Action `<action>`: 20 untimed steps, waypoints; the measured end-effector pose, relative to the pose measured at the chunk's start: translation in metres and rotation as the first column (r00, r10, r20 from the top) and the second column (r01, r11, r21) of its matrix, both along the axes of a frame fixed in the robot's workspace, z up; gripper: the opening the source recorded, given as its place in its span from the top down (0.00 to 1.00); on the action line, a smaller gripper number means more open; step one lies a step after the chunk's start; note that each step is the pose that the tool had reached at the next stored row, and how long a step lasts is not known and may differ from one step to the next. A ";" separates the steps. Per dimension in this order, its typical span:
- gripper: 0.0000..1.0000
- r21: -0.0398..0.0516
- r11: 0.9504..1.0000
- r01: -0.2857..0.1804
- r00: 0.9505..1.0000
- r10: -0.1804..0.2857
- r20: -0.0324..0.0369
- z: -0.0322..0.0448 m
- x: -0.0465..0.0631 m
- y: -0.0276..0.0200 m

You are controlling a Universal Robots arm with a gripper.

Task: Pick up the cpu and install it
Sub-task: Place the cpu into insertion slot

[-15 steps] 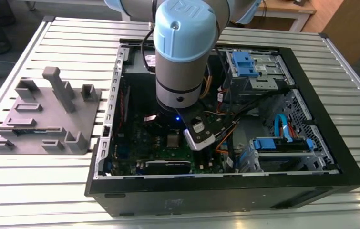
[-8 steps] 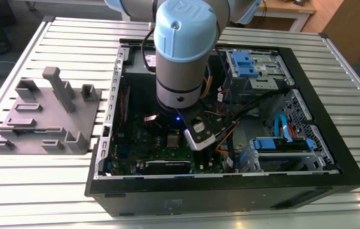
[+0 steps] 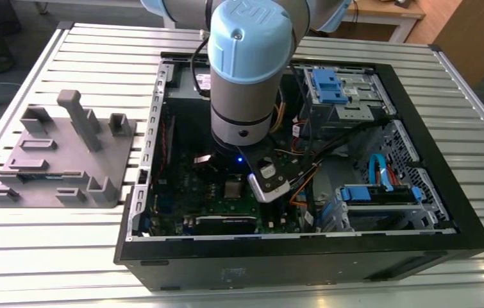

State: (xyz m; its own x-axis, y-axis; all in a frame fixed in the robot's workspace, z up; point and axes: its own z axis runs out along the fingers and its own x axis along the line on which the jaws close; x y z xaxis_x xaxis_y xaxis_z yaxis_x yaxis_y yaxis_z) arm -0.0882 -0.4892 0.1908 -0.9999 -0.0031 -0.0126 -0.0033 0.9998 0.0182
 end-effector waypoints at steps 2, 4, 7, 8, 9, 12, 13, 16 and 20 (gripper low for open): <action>0.62 0.000 1.000 0.000 1.000 0.000 0.000 0.0000 0.000 0.0000; 0.61 0.000 1.000 0.000 1.000 0.000 0.000 -0.0002 0.000 0.0001; 0.55 0.001 1.000 0.000 1.000 0.000 0.000 -0.0003 0.000 0.0001; 0.55 0.000 1.000 0.000 1.000 0.000 0.000 -0.0001 0.000 0.0000; 0.55 0.000 1.000 0.000 1.000 0.000 0.000 -0.0001 0.000 0.0000; 0.55 0.000 1.000 0.000 1.000 0.000 0.000 0.0007 0.000 0.0000; 0.55 0.000 1.000 0.000 1.000 0.000 0.000 0.0022 0.000 0.0000; 0.55 0.000 1.000 0.000 1.000 0.000 0.000 0.0050 0.000 0.0000; 0.55 0.000 1.000 0.000 1.000 0.000 0.000 0.0050 0.000 0.0000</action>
